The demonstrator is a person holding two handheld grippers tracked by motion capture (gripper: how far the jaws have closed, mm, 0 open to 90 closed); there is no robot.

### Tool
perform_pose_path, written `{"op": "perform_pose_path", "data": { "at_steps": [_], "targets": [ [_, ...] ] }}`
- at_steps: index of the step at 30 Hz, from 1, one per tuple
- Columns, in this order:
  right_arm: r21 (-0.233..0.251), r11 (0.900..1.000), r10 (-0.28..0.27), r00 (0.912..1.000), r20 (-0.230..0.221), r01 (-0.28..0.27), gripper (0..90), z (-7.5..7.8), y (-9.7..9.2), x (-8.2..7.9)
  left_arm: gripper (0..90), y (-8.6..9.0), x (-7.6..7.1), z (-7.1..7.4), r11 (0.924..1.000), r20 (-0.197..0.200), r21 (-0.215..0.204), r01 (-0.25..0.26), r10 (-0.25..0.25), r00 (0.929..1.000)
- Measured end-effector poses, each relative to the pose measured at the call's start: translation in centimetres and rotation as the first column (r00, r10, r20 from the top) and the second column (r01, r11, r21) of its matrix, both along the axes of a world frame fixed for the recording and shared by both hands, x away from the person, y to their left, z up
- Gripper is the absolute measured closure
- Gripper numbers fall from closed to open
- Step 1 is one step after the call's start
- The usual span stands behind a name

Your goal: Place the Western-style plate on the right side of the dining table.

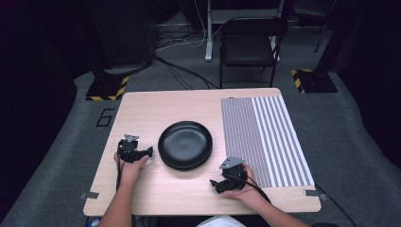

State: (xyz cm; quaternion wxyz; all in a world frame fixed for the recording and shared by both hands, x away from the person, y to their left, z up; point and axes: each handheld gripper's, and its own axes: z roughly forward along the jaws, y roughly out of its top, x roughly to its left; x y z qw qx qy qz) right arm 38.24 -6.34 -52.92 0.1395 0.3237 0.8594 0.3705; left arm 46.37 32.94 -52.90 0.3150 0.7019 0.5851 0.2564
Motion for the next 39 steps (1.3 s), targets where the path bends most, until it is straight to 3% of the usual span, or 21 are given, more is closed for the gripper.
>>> {"op": "perform_pose_path", "data": {
  "at_steps": [22,31,39],
  "targets": [
    [0.001,1.0,0.001,0.9999,0.014,-0.001,12.1,0.0,0.09,0.07,14.1,-0.01,-0.06,-0.01,1.0,0.001,0.0,0.001,-0.001,1.0],
    [0.01,0.9995,-0.031,0.9995,0.003,0.031,14.4,0.05,0.25,0.07,14.5,0.06,-0.19,0.0,1.0,0.001,-0.002,0.008,-0.008,1.0],
    [0.035,0.9975,-0.062,0.9978,0.023,0.061,31.3,0.12,-0.09,0.06,22.6,0.19,-0.32,0.06,0.9997,0.017,0.0,-0.025,0.026,0.9995]
  ]
}}
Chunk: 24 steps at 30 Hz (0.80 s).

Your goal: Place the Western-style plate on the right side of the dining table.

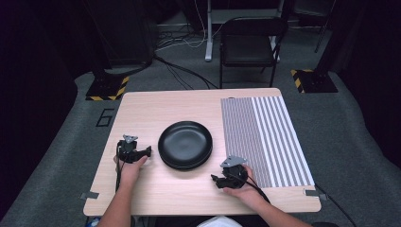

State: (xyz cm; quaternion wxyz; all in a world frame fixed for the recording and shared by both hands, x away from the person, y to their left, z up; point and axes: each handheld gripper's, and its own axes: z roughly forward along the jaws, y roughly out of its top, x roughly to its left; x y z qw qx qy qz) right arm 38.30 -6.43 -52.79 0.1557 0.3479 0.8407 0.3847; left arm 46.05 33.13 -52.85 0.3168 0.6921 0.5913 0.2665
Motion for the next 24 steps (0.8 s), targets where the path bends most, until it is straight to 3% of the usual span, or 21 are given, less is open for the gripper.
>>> {"op": "perform_pose_path", "data": {
  "at_steps": [5,12,21,24],
  "targets": [
    [-0.001,1.0,0.005,1.0,-0.008,-0.005,37.0,0.1,-0.1,0.0,35.1,0.2,-0.1,0.2,0.9999,0.005,0.0,-0.015,0.015,0.9999],
    [0.011,0.9999,0.005,1.0,-0.008,-0.005,48.8,0.7,-0.5,0.0,41.6,0.2,-0.4,0.7,0.9997,-0.024,-0.016,-0.02,0.02,0.9995],
    [0.07,0.9973,-0.018,0.9989,-0.042,0.021,47.1,1.6,-0.9,0.2,44.6,-0.5,-0.8,1.7,0.9981,-0.012,-0.061,0.012,-0.013,0.9998],
    [0.085,0.9958,-0.027,0.9976,-0.064,0.032,45.6,2.1,-1.2,0.5,44.0,-0.8,-1.0,2.2,0.9985,0.006,-0.049,0.026,-0.025,0.9997]
  ]
}}
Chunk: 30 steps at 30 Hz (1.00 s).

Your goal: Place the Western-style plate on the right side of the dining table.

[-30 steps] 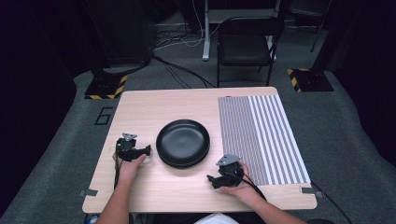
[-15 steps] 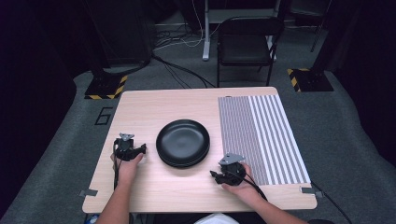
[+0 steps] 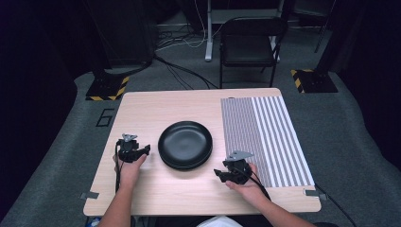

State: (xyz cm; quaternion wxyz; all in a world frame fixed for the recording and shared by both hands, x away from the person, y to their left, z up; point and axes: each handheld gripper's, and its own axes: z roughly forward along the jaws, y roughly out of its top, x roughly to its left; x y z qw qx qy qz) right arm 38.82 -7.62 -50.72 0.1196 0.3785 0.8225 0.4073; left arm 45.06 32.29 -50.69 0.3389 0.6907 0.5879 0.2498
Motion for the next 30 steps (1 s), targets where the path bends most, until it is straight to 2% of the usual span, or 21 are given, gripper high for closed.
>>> {"op": "perform_pose_path", "data": {
  "at_steps": [2,7,8,10,12,15,19,21,30],
  "targets": [
    [-0.006,0.9999,-0.016,0.9998,0.014,0.016,45.3,0.3,-0.2,0.2,43.8,-0.1,-0.1,0.3,0.9998,0.015,-0.008,0.018,-0.018,0.9997],
    [-0.026,0.9992,-0.03,0.9992,0.024,0.031,44.9,0.8,-0.5,0.6,43.5,-0.3,-0.2,0.8,0.9986,0.018,-0.044,0.03,-0.029,0.9994],
    [-0.035,0.999,-0.026,0.999,0.037,0.027,45.6,0.9,-0.5,0.7,43.5,-0.3,-0.3,1.0,0.997,0.02,-0.07,0.032,-0.031,0.9993],
    [-0.053,0.9984,-0.019,0.9976,0.067,0.022,45.1,1.2,-0.5,1.1,44.4,-0.4,-0.4,1.3,0.9954,0.027,-0.091,0.03,-0.028,0.9993],
    [-0.051,0.9984,-0.021,0.9968,0.077,0.025,44.2,1.3,-0.4,1.1,44.6,-0.4,-0.4,1.4,0.9953,0.023,-0.091,0.034,-0.032,0.9992],
    [-0.037,0.9989,-0.024,0.9915,0.128,0.029,43.0,1.7,-0.3,1.6,44.6,-0.5,-0.5,1.6,0.9949,0.022,-0.091,0.044,-0.042,0.9989],
    [-0.017,0.9994,-0.028,0.991,0.131,0.03,42.7,2.1,-0.3,1.9,45.8,-0.6,-0.7,2.0,0.9934,0.026,-0.098,0.059,-0.057,0.9981],
    [-0.004,0.9994,-0.033,0.993,0.113,0.033,41.4,2.7,-0.4,2.3,46.4,-0.9,-0.9,2.6,0.9911,0.039,-0.109,0.077,-0.073,0.9965],
    [0.019,0.9994,-0.032,0.9942,0.103,0.03,43.7,4.0,-0.5,3.2,48.0,-2.0,-1.0,4.7,0.9895,0.054,-0.098,0.105,-0.101,0.9935]
  ]
}}
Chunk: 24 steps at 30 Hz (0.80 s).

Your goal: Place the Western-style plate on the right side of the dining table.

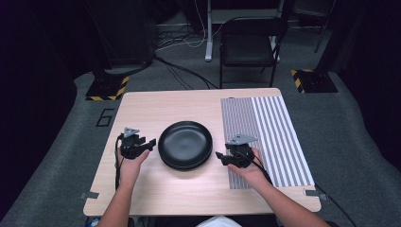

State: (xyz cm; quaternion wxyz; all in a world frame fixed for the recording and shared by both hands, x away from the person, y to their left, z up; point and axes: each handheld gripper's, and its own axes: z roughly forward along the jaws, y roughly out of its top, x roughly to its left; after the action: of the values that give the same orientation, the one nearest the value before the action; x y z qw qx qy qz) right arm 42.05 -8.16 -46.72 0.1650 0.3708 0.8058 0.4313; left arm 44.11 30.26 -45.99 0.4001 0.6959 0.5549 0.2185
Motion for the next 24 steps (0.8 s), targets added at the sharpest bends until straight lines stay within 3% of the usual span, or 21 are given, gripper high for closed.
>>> {"op": "perform_pose_path", "data": {
  "at_steps": [7,9,12,20,23,24],
  "targets": [
    [0.015,0.9998,0.015,0.9999,0.005,-0.015,50.7,0.8,0.2,0.8,51.9,-0.9,0.6,1.3,0.9999,-0.006,0.004,0.017,-0.016,0.9998],
    [0.025,0.9996,0.012,0.9999,0.0,-0.012,52.0,0.9,0.3,1.1,52.4,-1.1,0.9,1.3,0.9996,-0.019,-0.023,0.019,-0.019,0.9996],
    [0.022,0.9997,0.006,0.9999,-0.008,-0.006,51.9,1.1,0.7,1.6,51.8,-1.3,1.3,1.3,0.9994,-0.03,-0.028,0.019,-0.02,0.9994],
    [0.012,0.9999,-0.011,0.9996,-0.026,0.011,49.1,1.4,1.3,3.0,54.2,-1.3,1.8,1.4,1.0,-0.031,-0.005,0.0,-0.001,0.9995],
    [0.014,0.9997,-0.018,0.9995,-0.027,0.018,52.4,1.4,1.4,3.4,57.3,-1.3,1.7,1.3,0.9999,-0.031,0.004,0.012,-0.012,0.9995],
    [0.029,0.9996,0.0,0.9988,-0.048,0.002,55.4,1.5,1.4,3.9,59.7,-1.3,1.6,1.2,0.9997,-0.03,0.011,0.023,-0.023,0.9993]
  ]
}}
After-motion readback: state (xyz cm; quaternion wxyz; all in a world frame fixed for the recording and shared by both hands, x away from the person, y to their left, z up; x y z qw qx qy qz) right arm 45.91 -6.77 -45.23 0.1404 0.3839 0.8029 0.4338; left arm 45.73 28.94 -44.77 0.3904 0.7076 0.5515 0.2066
